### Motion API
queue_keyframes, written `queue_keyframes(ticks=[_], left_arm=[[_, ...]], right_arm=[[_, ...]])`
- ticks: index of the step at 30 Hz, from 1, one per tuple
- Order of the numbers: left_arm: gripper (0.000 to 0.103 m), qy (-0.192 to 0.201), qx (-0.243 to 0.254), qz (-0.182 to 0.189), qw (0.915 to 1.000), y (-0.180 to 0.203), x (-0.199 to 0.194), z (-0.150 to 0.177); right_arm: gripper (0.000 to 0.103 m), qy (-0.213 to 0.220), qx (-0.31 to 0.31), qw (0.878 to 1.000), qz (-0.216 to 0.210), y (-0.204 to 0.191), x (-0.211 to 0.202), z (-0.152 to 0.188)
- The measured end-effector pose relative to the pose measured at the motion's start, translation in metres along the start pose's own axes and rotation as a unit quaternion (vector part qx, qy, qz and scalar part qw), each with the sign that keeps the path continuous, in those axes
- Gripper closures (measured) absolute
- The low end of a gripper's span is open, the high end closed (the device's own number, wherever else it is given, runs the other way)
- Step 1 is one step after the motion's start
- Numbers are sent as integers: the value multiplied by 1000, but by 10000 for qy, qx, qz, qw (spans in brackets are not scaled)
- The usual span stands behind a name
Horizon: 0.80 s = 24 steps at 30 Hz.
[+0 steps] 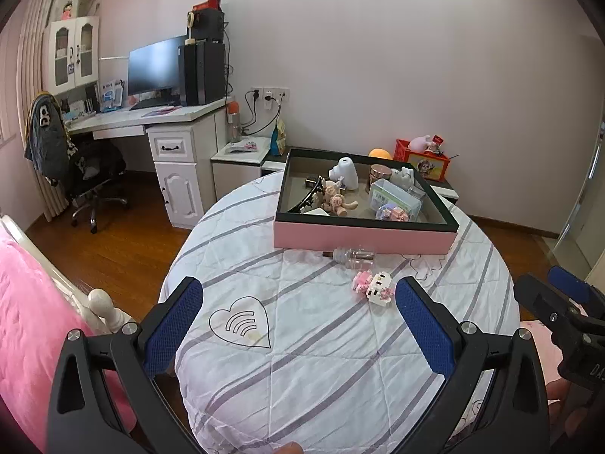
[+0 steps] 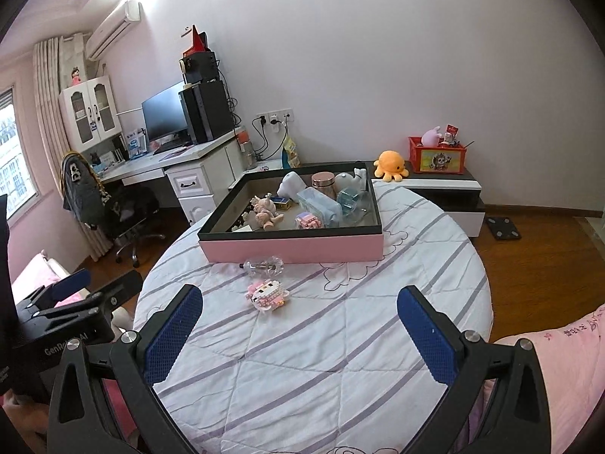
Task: Organize rigid objects
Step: 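Withdraw both grippers back over the table, then grasp the glass bottle with the left gripper while the right grasps the pink-white block cat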
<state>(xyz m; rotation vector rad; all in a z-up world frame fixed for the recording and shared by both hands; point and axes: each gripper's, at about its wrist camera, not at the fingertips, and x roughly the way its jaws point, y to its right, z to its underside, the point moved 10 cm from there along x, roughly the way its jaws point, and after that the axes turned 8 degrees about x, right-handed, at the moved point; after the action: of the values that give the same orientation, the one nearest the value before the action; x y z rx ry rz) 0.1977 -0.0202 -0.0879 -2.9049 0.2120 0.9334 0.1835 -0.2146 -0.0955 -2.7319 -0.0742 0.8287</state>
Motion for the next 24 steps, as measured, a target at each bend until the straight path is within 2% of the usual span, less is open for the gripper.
queue_keyframes(ticks=[14,24], left_arm=[[0,-165,-15,18,9999,0,17,6],[0,-547,-62,-5,9985,-9,60,21]], right_arm=[[0,-271,-100,9996,-14,-3,23,8],[0,-1102,-425,9930,-66,-4,94,34]])
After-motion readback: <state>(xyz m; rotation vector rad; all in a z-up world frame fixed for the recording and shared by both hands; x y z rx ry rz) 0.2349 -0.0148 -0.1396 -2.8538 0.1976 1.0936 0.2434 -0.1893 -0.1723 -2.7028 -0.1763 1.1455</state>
